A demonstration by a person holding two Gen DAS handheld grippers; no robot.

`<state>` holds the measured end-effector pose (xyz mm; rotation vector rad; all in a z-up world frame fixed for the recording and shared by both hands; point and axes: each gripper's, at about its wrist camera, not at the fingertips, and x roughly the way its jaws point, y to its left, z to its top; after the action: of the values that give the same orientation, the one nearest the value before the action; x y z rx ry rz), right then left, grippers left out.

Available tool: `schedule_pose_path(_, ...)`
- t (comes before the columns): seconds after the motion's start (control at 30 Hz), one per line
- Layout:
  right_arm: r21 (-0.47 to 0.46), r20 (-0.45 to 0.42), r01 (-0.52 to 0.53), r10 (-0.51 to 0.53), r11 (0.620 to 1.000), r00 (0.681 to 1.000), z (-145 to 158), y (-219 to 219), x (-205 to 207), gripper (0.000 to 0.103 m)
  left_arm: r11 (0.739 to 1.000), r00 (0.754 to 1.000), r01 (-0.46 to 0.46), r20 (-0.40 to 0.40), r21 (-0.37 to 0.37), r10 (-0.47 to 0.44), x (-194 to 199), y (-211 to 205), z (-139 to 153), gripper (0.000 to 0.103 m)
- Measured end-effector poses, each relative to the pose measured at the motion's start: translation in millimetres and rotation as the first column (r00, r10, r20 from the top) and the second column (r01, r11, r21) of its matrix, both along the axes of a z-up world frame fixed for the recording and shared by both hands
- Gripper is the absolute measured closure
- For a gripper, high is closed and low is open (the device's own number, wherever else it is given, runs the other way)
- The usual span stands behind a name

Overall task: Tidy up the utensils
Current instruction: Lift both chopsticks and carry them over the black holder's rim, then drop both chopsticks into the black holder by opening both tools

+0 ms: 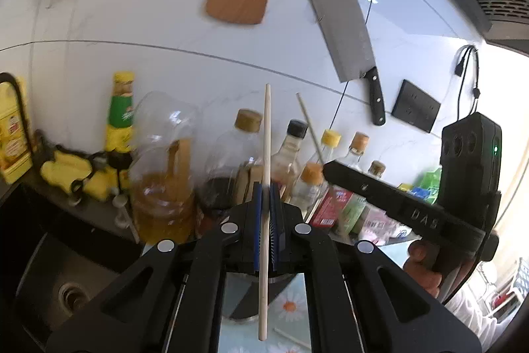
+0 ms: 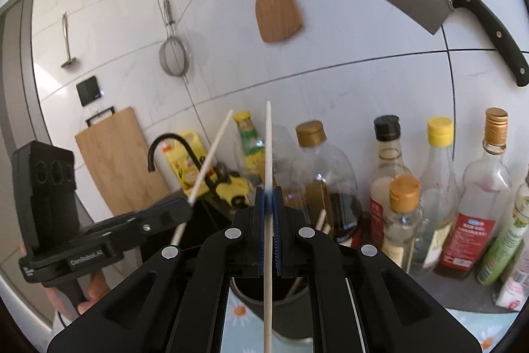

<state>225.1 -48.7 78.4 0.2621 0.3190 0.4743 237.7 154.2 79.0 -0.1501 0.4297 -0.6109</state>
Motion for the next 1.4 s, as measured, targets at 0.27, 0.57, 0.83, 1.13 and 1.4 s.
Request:
schedule_pose_path(0.27, 0.064, 0.053, 0.017, -0.020, 0.998, 0.998, -4.6, 4.1, 28.3, 0.098, 0.984, 0.991, 0.103, 0.102, -0.146, -0.089, 35.7, 1.6, -7.2, 0.098)
schedule_pose_path(0.57, 0.106, 0.080, 0.020, -0.029, 0.994, 0.996, -24.1, 7.1, 56.5, 0.098, 0.968, 0.990, 0.119, 0.103, -0.219, -0.099, 66.6, -9.1, -37.5, 0.098)
schedule_pose_path(0.83, 0.014, 0.053, 0.014, -0.014, 1.000, 0.998, -45.6, 12.8, 56.5, 0.098, 0.981, 0.991, 0.105, 0.097, -0.162, -0.090, 63.4, -21.3, -56.8, 0.098)
schedule_pose_path(1.13, -0.067, -0.013, 0.010, -0.011, 0.998, 1.000, -62.1, 12.6, 47.4, 0.098, 0.993, 0.996, 0.070, 0.063, -0.098, -0.064, 46.6, -25.5, -68.7, 0.098)
schedule_pose_path(1.4, -0.110, -0.032, -0.022, 0.019, 0.994, 0.999, -60.7, 13.3, 37.9, 0.095, 0.999, 0.999, -0.011, 0.033, -0.042, 0.012, 27.3, -21.9, -68.1, 0.098)
